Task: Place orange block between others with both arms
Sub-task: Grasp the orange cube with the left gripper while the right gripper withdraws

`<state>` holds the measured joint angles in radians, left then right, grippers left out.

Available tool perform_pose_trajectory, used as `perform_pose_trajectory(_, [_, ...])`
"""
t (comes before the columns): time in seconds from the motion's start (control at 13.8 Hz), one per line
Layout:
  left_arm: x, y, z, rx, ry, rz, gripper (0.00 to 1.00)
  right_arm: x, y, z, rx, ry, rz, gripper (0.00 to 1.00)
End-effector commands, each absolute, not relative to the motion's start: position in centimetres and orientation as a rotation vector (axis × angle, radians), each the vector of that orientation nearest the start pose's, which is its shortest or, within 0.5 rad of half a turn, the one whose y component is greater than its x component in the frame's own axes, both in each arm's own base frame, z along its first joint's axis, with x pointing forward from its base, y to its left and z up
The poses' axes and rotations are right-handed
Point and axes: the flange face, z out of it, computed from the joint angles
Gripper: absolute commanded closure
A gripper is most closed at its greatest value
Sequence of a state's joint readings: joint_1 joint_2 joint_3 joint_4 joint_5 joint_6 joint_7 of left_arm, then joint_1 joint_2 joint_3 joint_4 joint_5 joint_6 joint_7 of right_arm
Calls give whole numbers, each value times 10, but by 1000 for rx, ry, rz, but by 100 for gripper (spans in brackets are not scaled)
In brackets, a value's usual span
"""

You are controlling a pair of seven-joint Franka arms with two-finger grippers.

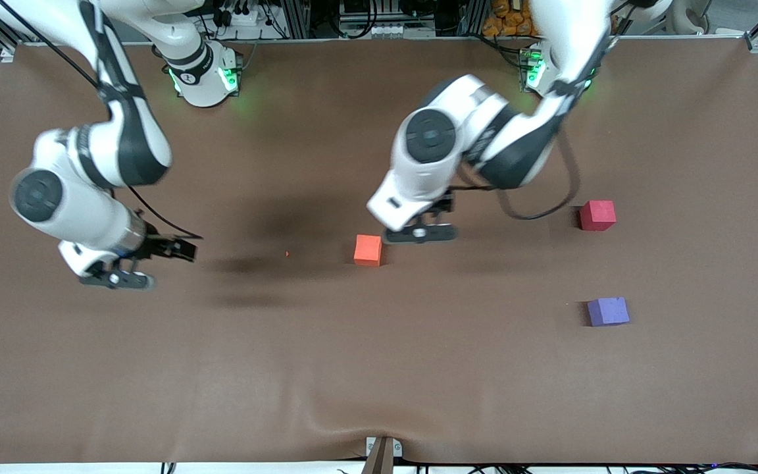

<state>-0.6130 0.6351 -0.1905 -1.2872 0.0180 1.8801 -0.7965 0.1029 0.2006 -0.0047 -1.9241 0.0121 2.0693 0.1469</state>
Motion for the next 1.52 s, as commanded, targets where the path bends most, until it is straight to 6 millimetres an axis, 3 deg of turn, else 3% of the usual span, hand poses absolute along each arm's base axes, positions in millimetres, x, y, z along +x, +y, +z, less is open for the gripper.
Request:
perform_pose_trajectory(0.0, [522,-540,349,-3171,11,-37,0,563,17,418,-3166,-64,79,0])
perform_pose_trajectory(0.07, [516,-551,327,-3160,38,-54,0,562,-1,435,-3172,-116,60,0])
perform_pose_trajectory(0.22, [510,-563,298,-3169,65,-69,0,558,-20,474,-3168,-197,49,0])
perform_pose_trajectory(0.51, [510,-572,264,-3187,133,-115,0,552,-14,562,-3168,-172,118,0])
perform_pose_trajectory(0.65, [511,-571,253,-3186,134,-113,0,547,-14,594,-3168,-87,134,0])
perform_pose_trajectory(0.94, [512,-567,233,-3171,124,-86,0,530,-13,623,-3167,88,90,0])
perform_pose_trajectory(1.3, [512,-567,210,-3174,111,-79,1,526,-16,659,-3167,87,66,0])
perform_pose_trajectory(1.45, [513,-568,203,-3186,108,-94,19,526,-14,659,-3167,78,63,0])
